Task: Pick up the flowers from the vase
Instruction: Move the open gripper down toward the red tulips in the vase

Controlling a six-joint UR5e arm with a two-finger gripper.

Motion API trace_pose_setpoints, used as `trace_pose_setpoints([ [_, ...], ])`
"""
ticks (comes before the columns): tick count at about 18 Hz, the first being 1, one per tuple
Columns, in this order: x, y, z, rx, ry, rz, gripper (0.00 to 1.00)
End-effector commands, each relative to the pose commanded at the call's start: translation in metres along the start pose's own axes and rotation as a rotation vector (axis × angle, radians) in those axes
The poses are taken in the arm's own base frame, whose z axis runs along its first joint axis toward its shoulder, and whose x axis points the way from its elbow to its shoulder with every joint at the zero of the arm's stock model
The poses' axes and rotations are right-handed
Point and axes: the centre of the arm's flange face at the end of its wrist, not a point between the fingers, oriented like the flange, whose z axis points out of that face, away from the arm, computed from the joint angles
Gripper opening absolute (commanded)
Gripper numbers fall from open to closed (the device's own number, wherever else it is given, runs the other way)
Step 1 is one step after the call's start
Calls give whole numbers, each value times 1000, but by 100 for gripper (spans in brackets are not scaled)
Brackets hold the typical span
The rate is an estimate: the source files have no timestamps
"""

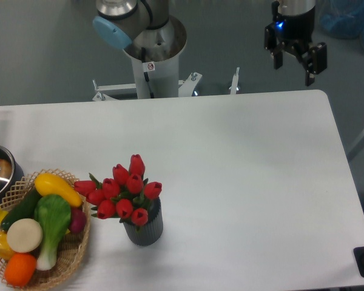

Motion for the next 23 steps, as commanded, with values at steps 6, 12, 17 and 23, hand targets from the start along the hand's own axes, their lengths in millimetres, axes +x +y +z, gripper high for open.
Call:
trace_pose_setpoints([
  [6, 5, -3, 1, 8, 1, 3, 100],
  [12, 6, -30, -11, 120, -45, -44, 100],
  [17, 11, -30, -2, 174, -42, -98, 100],
  [23, 14, -37, 11, 257, -19, -207, 100],
])
